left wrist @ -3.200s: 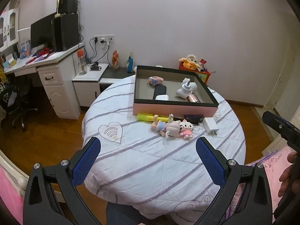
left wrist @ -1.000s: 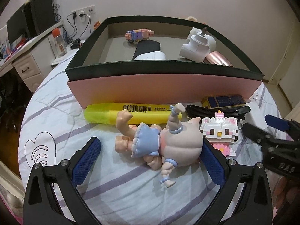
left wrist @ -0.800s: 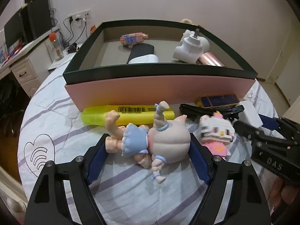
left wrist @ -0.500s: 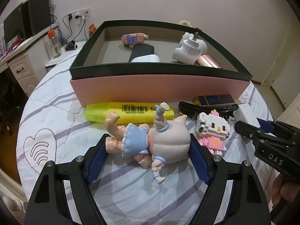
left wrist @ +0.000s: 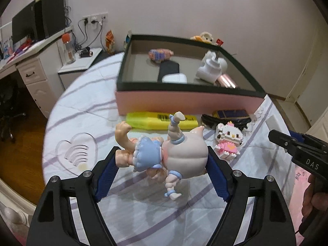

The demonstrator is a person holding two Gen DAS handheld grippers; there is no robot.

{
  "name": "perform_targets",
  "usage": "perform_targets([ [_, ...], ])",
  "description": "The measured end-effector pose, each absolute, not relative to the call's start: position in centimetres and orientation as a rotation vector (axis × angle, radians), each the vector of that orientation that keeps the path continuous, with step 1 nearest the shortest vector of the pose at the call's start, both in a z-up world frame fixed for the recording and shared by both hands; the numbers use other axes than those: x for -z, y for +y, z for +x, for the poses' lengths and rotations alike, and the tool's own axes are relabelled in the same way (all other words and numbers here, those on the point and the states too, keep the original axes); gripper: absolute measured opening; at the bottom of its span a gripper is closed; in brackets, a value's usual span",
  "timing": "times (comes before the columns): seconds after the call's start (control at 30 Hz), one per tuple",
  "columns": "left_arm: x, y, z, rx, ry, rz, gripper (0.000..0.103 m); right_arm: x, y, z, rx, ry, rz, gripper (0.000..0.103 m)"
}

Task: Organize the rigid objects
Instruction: 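Carry the doll with the left tool while the right tool carries the charger over the box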

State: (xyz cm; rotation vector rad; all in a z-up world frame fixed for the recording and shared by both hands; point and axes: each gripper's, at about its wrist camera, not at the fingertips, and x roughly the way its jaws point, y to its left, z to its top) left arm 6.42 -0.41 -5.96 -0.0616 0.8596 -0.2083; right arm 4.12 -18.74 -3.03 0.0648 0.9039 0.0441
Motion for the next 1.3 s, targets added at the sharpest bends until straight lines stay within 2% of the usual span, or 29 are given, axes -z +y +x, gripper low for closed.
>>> perform_targets([
  [0.3, 1.4, 0.7, 7.4, 0.220, 0.793, -0.048, 0.081, -1.0, -16.8, 5.2, -0.104, 0.827, 0.003, 0.041],
  [0.67, -2.9, 0.0, 12.7, 0.246, 0.727, -0.048, 0.081, -5.4, -14.2, 10.6, -0.166, 0.754, -0.057, 0.041],
  [0.9, -2.6, -1.1, 17.1, 0.246, 0.739, -0.034, 0.081, -4.2, -13.0, 14.9, -0.196, 0.796, -0.064, 0.041],
  [1.3, 1.1, -2.0, 22.0, 0.249, 0.823, -0.044, 0.081, 0.1, -13.4, 19.4, -0.192, 0.898, -0.068, 0.041],
])
